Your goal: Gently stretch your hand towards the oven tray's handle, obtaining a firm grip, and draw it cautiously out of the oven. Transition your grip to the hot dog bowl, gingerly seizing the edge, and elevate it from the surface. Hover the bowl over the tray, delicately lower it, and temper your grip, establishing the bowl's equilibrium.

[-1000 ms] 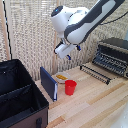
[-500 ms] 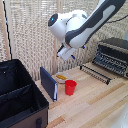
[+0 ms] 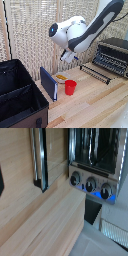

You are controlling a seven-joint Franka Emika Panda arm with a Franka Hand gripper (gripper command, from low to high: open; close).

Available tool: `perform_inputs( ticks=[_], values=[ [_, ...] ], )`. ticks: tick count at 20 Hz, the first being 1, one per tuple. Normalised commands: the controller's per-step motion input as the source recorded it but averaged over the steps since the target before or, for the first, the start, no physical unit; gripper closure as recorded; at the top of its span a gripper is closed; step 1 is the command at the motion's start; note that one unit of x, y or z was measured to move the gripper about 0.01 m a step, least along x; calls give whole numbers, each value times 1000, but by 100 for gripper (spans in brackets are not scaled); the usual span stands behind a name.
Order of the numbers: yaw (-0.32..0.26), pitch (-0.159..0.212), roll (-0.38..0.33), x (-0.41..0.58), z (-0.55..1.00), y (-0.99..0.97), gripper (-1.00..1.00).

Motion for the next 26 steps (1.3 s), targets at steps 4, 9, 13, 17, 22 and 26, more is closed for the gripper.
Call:
perform_inputs(
  ticks=[4,9,13,17,22,26],
  values=[
    [135,13,-187,138,-221,-424,-100],
    [93,-18,-165,176,-174,-453,-100],
    [54,-77,-149,208,-69,-520,-100],
    [17,-119,-93,215,0,-552,-100],
    [-12,-91,-15,229,0,-611,-100],
    [-4,-29,14,218,0,-671,-100]
  ],
)
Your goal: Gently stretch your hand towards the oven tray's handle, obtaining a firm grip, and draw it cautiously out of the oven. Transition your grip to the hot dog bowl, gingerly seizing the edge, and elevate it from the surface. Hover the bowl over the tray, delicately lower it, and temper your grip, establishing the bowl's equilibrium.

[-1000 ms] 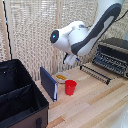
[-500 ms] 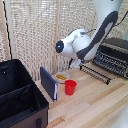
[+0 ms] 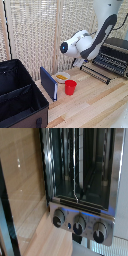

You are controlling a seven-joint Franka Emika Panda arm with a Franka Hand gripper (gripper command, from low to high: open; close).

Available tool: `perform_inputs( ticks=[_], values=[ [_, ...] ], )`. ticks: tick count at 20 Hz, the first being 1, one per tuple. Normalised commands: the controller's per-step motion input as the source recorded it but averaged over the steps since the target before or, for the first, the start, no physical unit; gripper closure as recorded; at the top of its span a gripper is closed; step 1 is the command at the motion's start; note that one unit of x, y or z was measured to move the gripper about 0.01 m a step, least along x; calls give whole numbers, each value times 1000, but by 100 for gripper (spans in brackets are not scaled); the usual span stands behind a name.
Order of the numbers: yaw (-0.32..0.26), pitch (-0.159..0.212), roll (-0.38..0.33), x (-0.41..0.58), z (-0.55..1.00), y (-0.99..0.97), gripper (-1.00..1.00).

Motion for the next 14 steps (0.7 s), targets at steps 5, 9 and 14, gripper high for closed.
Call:
perform_inputs(
  ticks=[5,9,14],
  values=[
    [4,0,11,91,18,-742,-100],
    [8,0,-1,0,51,-786,-100],
    [0,1,0,0,0,-758,-100]
  ],
)
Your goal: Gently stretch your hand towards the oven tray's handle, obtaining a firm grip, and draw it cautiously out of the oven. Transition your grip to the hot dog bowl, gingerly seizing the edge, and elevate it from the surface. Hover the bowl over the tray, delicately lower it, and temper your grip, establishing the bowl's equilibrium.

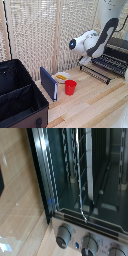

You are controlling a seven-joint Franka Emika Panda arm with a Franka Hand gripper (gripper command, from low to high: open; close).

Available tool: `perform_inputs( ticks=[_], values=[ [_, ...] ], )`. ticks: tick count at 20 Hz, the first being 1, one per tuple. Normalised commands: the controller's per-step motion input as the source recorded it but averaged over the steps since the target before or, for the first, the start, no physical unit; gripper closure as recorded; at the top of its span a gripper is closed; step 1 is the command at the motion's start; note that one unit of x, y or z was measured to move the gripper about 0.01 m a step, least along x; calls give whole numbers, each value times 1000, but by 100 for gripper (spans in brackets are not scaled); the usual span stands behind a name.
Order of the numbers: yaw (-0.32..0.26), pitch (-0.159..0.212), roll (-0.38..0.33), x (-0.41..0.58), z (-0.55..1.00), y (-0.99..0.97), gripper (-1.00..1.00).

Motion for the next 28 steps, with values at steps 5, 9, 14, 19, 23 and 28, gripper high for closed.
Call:
perform_inputs(
  ticks=[5,9,14,19,23,28],
  values=[
    [22,25,-6,10,10,-659,-100],
    [69,78,0,61,73,-618,-100],
    [123,106,0,24,48,-578,-100],
    [176,124,17,41,0,-467,-100],
    [126,134,115,164,-11,-366,100],
    [6,59,56,166,-58,-201,100]
  ],
)
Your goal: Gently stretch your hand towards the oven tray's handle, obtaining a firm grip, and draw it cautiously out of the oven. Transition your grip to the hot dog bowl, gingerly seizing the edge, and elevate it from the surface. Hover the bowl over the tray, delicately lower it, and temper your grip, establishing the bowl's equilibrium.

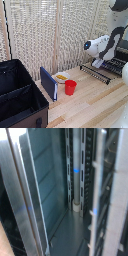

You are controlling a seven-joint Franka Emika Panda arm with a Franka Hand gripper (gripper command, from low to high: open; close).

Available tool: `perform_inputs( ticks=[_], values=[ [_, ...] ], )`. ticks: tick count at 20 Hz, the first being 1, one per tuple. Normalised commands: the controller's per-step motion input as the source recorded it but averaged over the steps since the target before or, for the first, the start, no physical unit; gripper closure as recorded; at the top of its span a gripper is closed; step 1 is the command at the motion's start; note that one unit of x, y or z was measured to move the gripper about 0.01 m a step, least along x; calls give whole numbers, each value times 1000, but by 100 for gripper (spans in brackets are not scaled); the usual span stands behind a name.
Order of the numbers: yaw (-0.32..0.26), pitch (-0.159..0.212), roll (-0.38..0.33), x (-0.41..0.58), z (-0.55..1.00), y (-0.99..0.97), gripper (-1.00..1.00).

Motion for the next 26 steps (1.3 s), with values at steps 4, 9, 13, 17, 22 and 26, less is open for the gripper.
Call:
perform_inputs(
  ticks=[4,9,13,17,22,26],
  values=[
    [-1,13,10,61,-21,-114,100],
    [-6,4,6,18,-16,-29,100],
    [0,9,9,5,-21,9,100],
    [-3,0,78,0,0,187,100],
    [-21,6,35,44,-19,718,100],
    [-50,13,0,116,-82,926,100]
  ],
)
